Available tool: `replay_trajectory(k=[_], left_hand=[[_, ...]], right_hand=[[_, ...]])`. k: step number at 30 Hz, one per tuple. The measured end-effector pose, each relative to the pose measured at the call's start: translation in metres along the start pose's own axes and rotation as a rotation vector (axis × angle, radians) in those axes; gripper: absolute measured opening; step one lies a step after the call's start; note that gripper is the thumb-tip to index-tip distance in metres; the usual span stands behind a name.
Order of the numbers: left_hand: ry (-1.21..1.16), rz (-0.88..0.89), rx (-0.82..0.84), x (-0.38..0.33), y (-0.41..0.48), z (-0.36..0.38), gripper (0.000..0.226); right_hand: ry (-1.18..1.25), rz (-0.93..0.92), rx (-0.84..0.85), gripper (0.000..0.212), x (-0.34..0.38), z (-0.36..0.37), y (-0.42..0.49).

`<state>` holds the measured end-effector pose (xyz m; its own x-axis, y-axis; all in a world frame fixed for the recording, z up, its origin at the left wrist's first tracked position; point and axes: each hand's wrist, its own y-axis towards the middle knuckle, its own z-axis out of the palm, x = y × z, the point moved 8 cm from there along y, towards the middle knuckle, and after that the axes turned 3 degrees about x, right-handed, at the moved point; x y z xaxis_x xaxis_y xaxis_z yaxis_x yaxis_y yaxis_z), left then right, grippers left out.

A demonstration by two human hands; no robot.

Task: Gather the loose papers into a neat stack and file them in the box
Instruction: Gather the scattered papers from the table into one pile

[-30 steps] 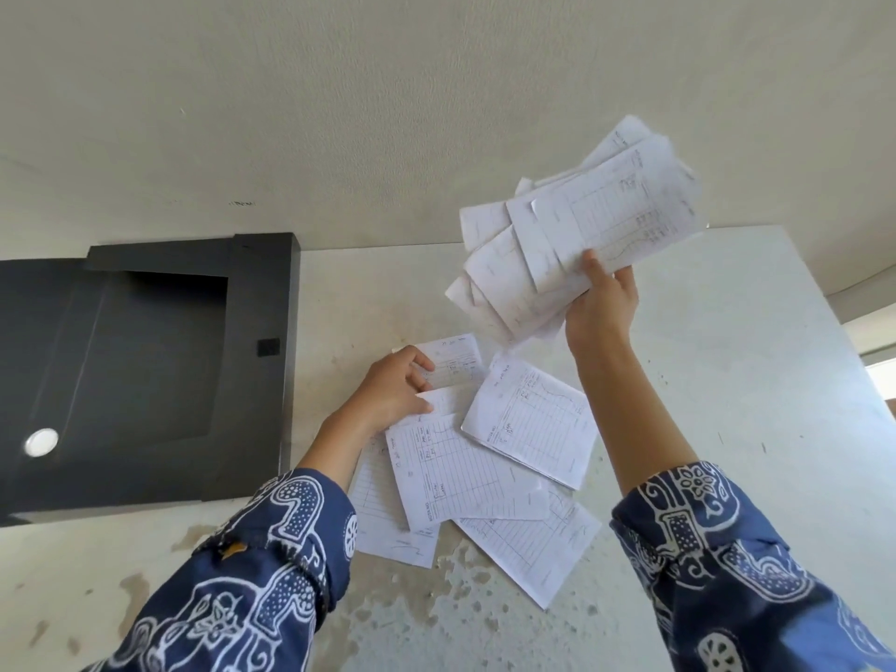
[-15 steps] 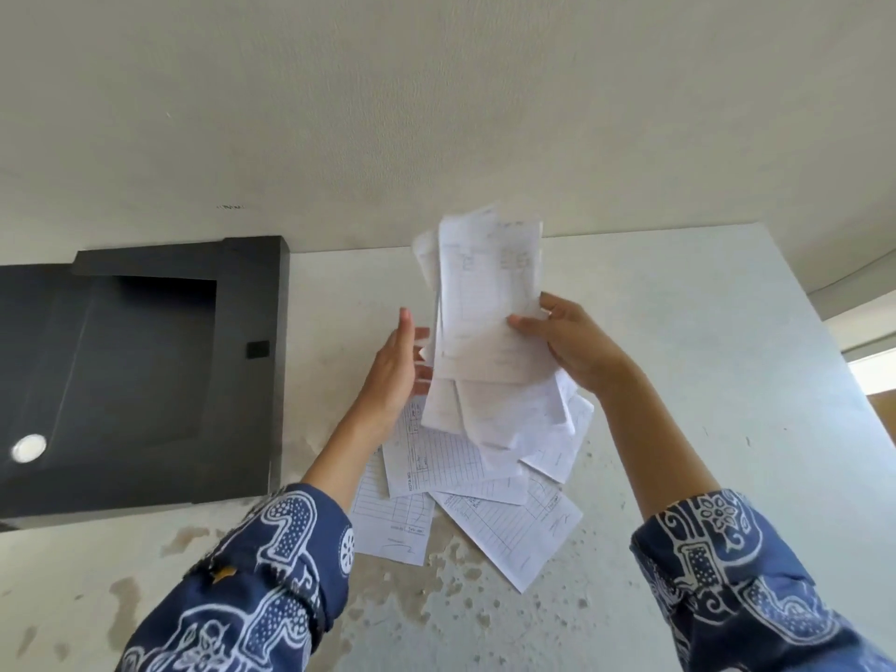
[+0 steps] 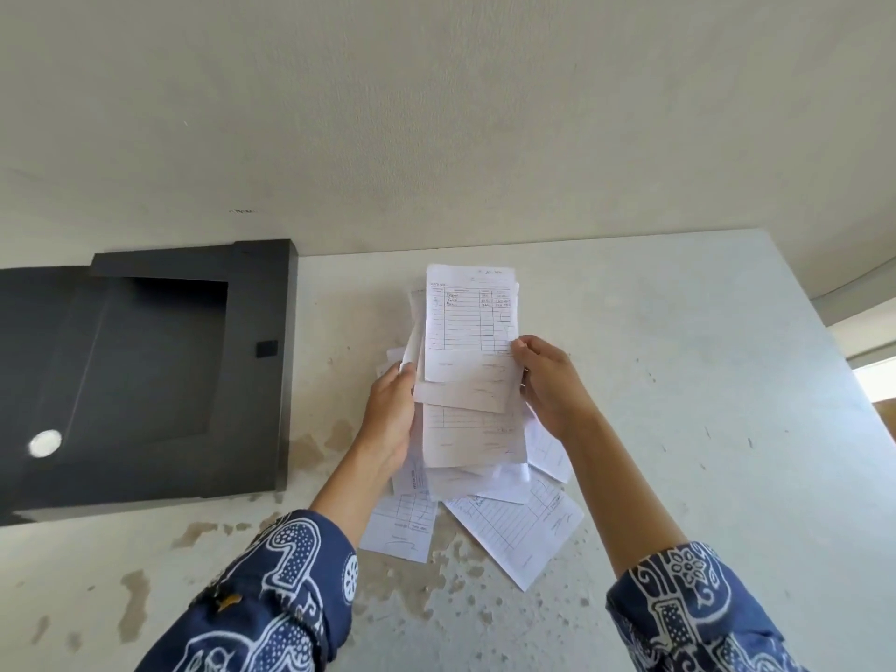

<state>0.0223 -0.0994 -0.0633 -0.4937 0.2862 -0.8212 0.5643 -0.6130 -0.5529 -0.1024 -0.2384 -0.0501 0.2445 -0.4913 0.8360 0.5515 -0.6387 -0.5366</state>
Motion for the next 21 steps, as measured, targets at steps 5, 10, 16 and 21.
replay_trajectory(k=[5,10,16,21], left_hand=[[0.056,0.005,0.012,-0.006,0.004,-0.013,0.025],[0.118,0.001,0.093,-0.012,0.003,-0.012,0.035],[0.18,-0.034,0.174,-0.013,-0.003,0.0,0.036],[0.143,-0.029,0.132,-0.016,-0.003,-0.003,0.038]], right_hand=[[-0.176,-0.089,0.048,0.022,0.005,-0.005,-0.001],[-0.214,-0.064,0.14,0.023,-0.001,0.002,-0.003],[-0.073,-0.051,0.128,0.011,-0.011,0.011,-0.001],[-0.097,-0.048,0.226,0.014,-0.009,0.016,-0.008]])
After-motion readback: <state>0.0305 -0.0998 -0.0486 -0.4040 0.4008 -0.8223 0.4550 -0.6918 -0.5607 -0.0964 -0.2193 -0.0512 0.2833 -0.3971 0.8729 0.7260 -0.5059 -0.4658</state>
